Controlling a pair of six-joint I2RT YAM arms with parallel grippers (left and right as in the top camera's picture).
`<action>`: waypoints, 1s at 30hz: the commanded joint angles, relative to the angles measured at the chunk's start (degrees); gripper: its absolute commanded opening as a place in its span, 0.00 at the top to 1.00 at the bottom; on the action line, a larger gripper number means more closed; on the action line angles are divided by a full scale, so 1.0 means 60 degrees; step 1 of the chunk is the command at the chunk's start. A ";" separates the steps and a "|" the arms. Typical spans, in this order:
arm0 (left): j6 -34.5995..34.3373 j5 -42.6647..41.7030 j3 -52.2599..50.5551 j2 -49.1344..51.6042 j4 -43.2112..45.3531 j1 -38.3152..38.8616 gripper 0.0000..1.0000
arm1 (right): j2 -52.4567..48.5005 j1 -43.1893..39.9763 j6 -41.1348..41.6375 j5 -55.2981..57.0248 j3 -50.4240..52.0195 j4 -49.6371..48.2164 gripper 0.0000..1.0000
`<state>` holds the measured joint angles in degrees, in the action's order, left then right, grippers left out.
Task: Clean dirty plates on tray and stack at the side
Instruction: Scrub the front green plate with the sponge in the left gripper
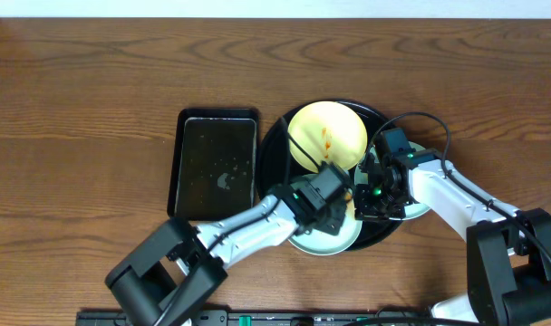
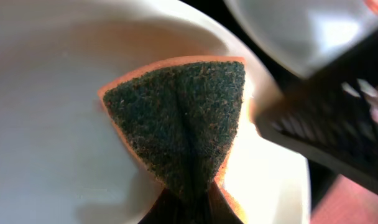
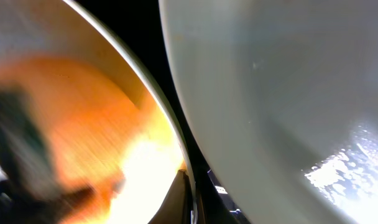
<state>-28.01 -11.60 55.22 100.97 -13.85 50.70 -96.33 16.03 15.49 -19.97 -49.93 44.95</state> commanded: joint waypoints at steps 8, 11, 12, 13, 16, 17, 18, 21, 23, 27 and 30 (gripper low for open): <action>0.0459 0.0117 0.0025 -0.0758 -0.1428 -0.1872 0.93 | -0.0106 0.0033 -0.0055 0.0543 0.0033 0.0117 0.99; 0.0455 -0.0554 0.0025 -0.1592 -0.2000 -0.2055 0.93 | -0.0106 0.0033 -0.0058 0.0583 0.0033 0.0117 0.99; 0.0455 -0.0565 0.0025 -0.1960 -0.2255 -0.2102 0.93 | -0.0106 0.0033 -0.0055 0.0583 0.0033 0.0117 0.99; 0.0459 -0.0514 0.0025 -0.2266 -0.2463 -0.2149 0.92 | -0.0106 0.0033 -0.0058 0.0590 0.0033 0.0109 0.99; 0.0455 -0.0219 0.0025 -0.3085 -0.2874 -0.2346 0.93 | -0.0106 0.0033 -0.0055 0.0608 0.0033 0.0106 0.99; 0.0452 -0.0229 0.0025 -0.3249 -0.2867 -0.2397 0.93 | -0.0106 0.0033 -0.0055 0.0608 0.0033 0.0117 0.99; 0.0452 -0.0244 0.0025 -0.3370 -0.2823 -0.2412 0.92 | -0.0106 0.0033 -0.0055 0.0612 0.0033 0.0117 0.99; 0.0444 -0.0255 0.0025 -0.3333 -0.2696 -0.2346 0.92 | -0.0106 0.0033 -0.0051 0.0608 0.0033 0.0113 0.99; 0.0441 -0.0255 0.0025 -0.3126 -0.2532 -0.2160 0.92 | -0.0106 0.0033 -0.0051 0.0605 0.0033 0.0117 0.99; 0.0412 -0.0623 0.0025 -0.2488 -0.1821 -0.1654 0.92 | -0.0106 0.0033 -0.0051 0.0601 0.0033 0.0149 0.99; 0.0310 -0.0707 0.0025 -0.1836 -0.0943 -0.1257 0.93 | -0.0106 0.0033 -0.0051 0.0605 0.0033 0.0175 0.99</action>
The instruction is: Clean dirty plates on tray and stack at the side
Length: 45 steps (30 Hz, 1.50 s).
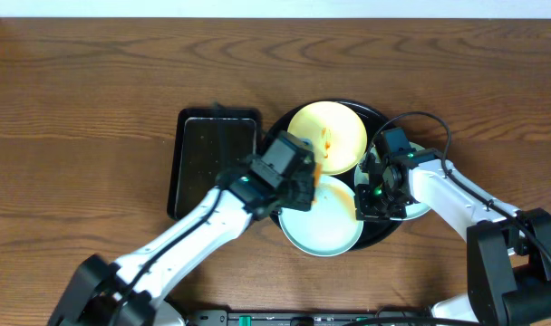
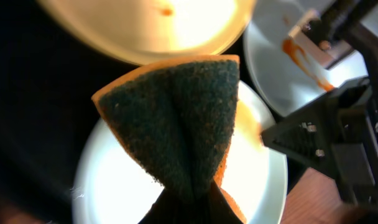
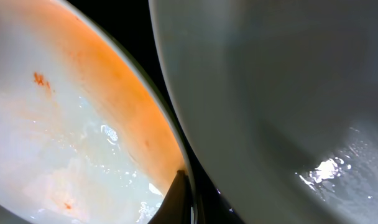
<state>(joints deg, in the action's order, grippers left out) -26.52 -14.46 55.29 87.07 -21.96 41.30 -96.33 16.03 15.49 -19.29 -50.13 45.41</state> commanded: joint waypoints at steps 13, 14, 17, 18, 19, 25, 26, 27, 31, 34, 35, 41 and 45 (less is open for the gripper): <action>-0.1308 0.0025 0.0015 0.3246 0.3085 0.0608 0.93 | -0.0106 0.0033 -0.0051 0.0492 0.0066 0.0124 0.99; -0.1268 0.0091 0.0015 0.3359 0.3129 0.0597 0.93 | -0.0106 0.0033 -0.0051 0.0492 0.0066 0.0120 0.99; -0.1027 0.0667 0.0015 0.3333 0.2754 0.0521 0.92 | -0.0106 0.0033 -0.0055 0.0492 0.0066 0.0146 0.99; -0.1016 0.0849 0.0015 0.3246 0.2543 0.0463 0.93 | -0.0106 0.0033 -0.0055 0.0492 0.0066 0.0153 0.99; -0.1009 0.1064 0.0015 0.3089 0.2284 0.0393 0.93 | -0.0106 0.0033 -0.0058 0.0495 0.0066 0.0164 0.99; -0.0149 0.2051 0.0015 0.1778 0.1071 0.0044 0.93 | -0.0106 0.0033 -0.0131 0.0495 0.0066 0.0171 0.99; -0.0146 0.2164 0.0015 0.1581 0.0885 0.0007 0.93 | -0.0106 0.0033 -0.0131 0.0495 0.0066 0.0168 0.99; -0.0106 0.2208 0.0015 0.1402 0.0739 -0.0029 0.92 | -0.0106 0.0033 -0.0131 0.0495 0.0066 0.0164 0.99; -0.0007 0.2204 0.0015 0.0641 0.0120 -0.0080 0.93 | -0.0106 0.0033 -0.0131 0.0495 0.0066 0.0164 0.99; -0.0004 0.2266 0.0015 -0.0015 -0.0444 -0.0175 0.92 | -0.0106 0.0033 -0.0131 0.0492 0.0069 0.0200 0.99; -0.0007 0.2361 0.0015 -0.0208 -0.0637 -0.0248 0.92 | -0.0106 0.0033 -0.0131 0.0492 0.0069 0.0215 0.99; -0.0007 0.3275 0.0015 -0.0943 -0.1774 -0.1453 0.92 | -0.0109 0.0098 -0.0124 0.0386 0.0080 0.0146 0.88; -0.0007 0.3275 -0.0025 -0.0772 -0.1865 -0.2430 0.92 | -0.0109 0.0350 -0.0124 0.0324 0.0080 -0.0066 0.99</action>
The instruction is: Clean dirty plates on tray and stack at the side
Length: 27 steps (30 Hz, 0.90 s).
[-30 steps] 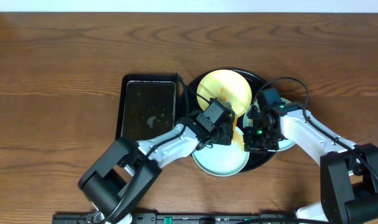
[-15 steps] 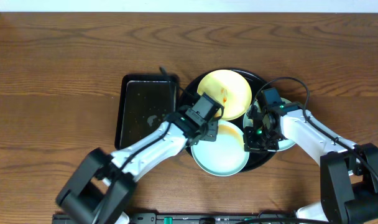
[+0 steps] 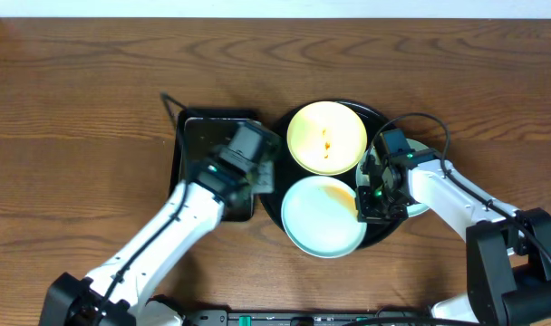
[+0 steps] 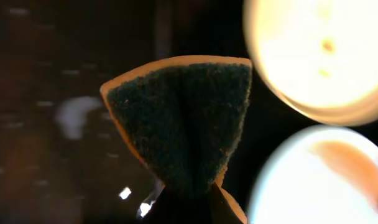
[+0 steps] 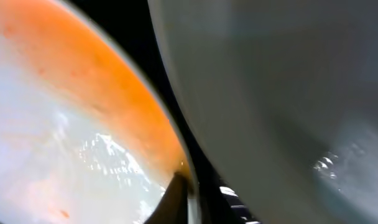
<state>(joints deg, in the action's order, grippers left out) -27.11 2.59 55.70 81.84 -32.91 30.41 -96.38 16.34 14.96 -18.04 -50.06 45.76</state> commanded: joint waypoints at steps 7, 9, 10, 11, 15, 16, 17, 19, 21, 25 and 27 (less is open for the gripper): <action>0.0091 0.0430 -0.0131 0.0535 -0.0040 -0.1552 0.92 | 0.0015 0.0579 -0.0051 0.0168 -0.0015 -0.0605 0.99; 0.0091 0.0430 -0.0131 0.0652 -0.0044 -0.1654 0.92 | 0.0288 0.0579 -0.0175 0.0594 -0.0164 -0.0572 0.99; 0.0091 0.0430 -0.0131 0.0692 -0.0040 -0.1668 0.92 | 0.0535 0.0579 -0.0342 0.0900 -0.0299 -0.0517 0.99; 0.0091 0.0433 -0.0138 0.0725 -0.0022 -0.1676 0.92 | 0.0761 0.0579 -0.0488 0.1155 -0.0448 -0.0459 0.99; 0.0095 0.0433 -0.0142 0.0809 0.0040 -0.1676 0.92 | 0.1767 0.0579 -0.0798 0.2346 -0.1096 -0.0368 0.99; 0.0095 0.0433 -0.0142 0.0809 0.0051 -0.1676 0.92 | 0.2040 0.0579 -0.0798 0.2776 -0.1239 -0.0390 0.99; 0.0091 0.0433 -0.0142 0.0812 0.0062 -0.1676 0.92 | 0.2255 0.0579 -0.0798 0.3100 -0.1348 -0.0412 0.99; 0.0091 0.0433 -0.0142 0.0812 0.0066 -0.1676 0.92 | 0.2601 0.0579 -0.0809 0.3712 -0.1497 -0.0525 0.99; 0.0091 0.0433 -0.0142 0.0812 0.0069 -0.1676 0.92 | 0.2841 0.0579 -0.0841 0.4470 -0.1523 -0.0805 0.99; 0.0091 0.0433 -0.0142 0.0812 0.0069 -0.1676 0.92 | 0.2976 0.0579 -0.1053 0.5759 -0.1523 -0.1705 0.99; 0.0091 0.0433 -0.0142 0.0812 0.0066 -0.1676 0.92 | 0.2973 0.0579 -0.1260 0.5792 -0.1523 -0.2116 0.99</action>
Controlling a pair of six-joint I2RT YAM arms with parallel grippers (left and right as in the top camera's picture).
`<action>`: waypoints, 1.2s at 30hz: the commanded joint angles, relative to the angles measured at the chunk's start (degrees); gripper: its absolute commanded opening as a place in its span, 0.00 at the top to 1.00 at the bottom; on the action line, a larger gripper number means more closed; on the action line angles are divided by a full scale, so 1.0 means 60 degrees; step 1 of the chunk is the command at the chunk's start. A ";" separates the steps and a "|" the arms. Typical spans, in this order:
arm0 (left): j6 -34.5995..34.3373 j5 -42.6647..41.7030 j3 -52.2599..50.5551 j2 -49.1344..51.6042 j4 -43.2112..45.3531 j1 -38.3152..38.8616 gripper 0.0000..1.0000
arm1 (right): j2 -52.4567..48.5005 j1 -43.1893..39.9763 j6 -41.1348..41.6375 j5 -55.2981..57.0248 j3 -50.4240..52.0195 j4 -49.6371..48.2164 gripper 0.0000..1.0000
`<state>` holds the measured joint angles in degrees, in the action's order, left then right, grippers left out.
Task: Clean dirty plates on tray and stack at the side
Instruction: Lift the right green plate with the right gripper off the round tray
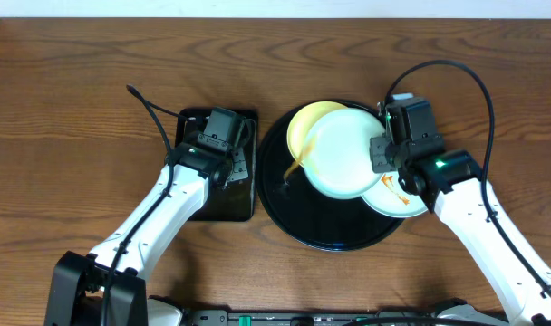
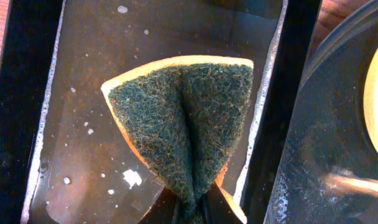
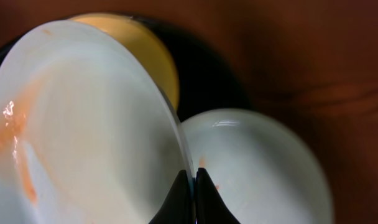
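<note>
My right gripper (image 1: 381,150) is shut on the rim of a pale plate (image 1: 343,150), which it holds tilted above the round black tray (image 1: 334,222). In the right wrist view that plate (image 3: 83,124) shows an orange smear near its left edge. The jaws (image 3: 191,180) pinch its rim. Partly under it lies a yellow plate (image 1: 296,136). A white plate (image 1: 401,195) with orange streaks lies at the tray's right. My left gripper (image 2: 192,208) is shut on a folded green-and-orange sponge (image 2: 183,124) over the rectangular black tray (image 1: 212,204).
The rectangular tray's wet floor (image 2: 77,130) carries scattered drops and specks. Its raised right wall (image 2: 288,93) runs close beside the round tray's rim (image 2: 313,143). Brown wooden table (image 1: 76,91) surrounds both trays. A cable loops over the right arm (image 1: 475,81).
The pale plate lay flat at the front of the round tray. It is now raised and tilted over the yellow plate, still in my right gripper. The sponge has moved further over the rectangular tray.
At first my left gripper pressed the sponge on the pale plate while the right one pinched its rim. Then the sponge was off the plate, over the round tray's left side. Then it was above the rectangular tray, and now the right gripper holds the plate up.
</note>
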<state>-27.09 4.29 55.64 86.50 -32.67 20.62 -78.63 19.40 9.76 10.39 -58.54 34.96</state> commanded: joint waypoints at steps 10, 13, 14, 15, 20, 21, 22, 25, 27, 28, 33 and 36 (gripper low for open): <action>0.0084 0.0146 -0.0131 0.0036 0.0025 -0.0044 0.92 | -0.0208 0.0076 -0.2065 0.2477 -0.0109 -0.2940 0.99; 0.0084 0.0146 -0.0131 0.0036 0.0025 -0.0044 0.92 | -0.0273 0.0117 -0.3096 0.2477 -0.0109 -0.3577 0.99; 0.0084 0.0146 -0.0131 0.0036 0.0025 -0.0044 0.92 | -0.0284 0.0153 -0.3468 0.2481 -0.0109 -0.3727 0.99; 0.0084 0.0146 -0.0131 0.0033 0.0025 -0.0044 0.92 | -0.0291 0.0189 -0.3861 0.2484 -0.0109 -0.3865 0.99; 0.0084 0.0146 -0.0131 0.0033 0.0022 -0.0044 0.92 | -0.0335 0.0619 -0.5694 0.3253 -0.0109 -0.4386 0.99; 0.0084 0.0146 -0.0131 0.0036 0.0022 -0.0044 0.92 | -0.0364 0.0747 -0.5974 0.3472 -0.0109 -0.4481 0.99; 0.0084 0.0146 -0.0131 0.0036 0.0022 -0.0044 0.92 | -0.0386 0.0874 -0.6182 0.3636 -0.0109 -0.4572 0.99; 0.0084 0.0146 -0.0131 0.0036 0.0025 -0.0044 0.92 | -0.0510 0.1300 -0.6677 0.3876 -0.0109 -0.4801 0.99; 0.0084 0.0146 -0.0131 0.0036 0.0025 -0.0044 0.93 | -0.0619 0.1545 -0.6998 0.4022 -0.0109 -0.4856 0.99; 0.0084 0.0146 -0.0131 0.0036 0.0025 -0.0044 0.92 | -0.0699 0.1647 -0.7096 0.4284 -0.0109 -0.4940 0.99; 0.0084 0.0146 -0.0131 0.0033 0.0025 -0.0044 0.92 | -0.1169 0.1978 -0.7184 0.5544 -0.0109 -0.5679 0.99; 0.0084 0.0146 -0.0131 0.0036 0.0025 -0.0044 0.92 | -0.1275 0.2091 -0.7176 0.5552 -0.0109 -0.5890 0.99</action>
<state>-27.09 4.29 55.59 86.50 -32.60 20.62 -85.91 31.05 -32.01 39.72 -58.54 0.62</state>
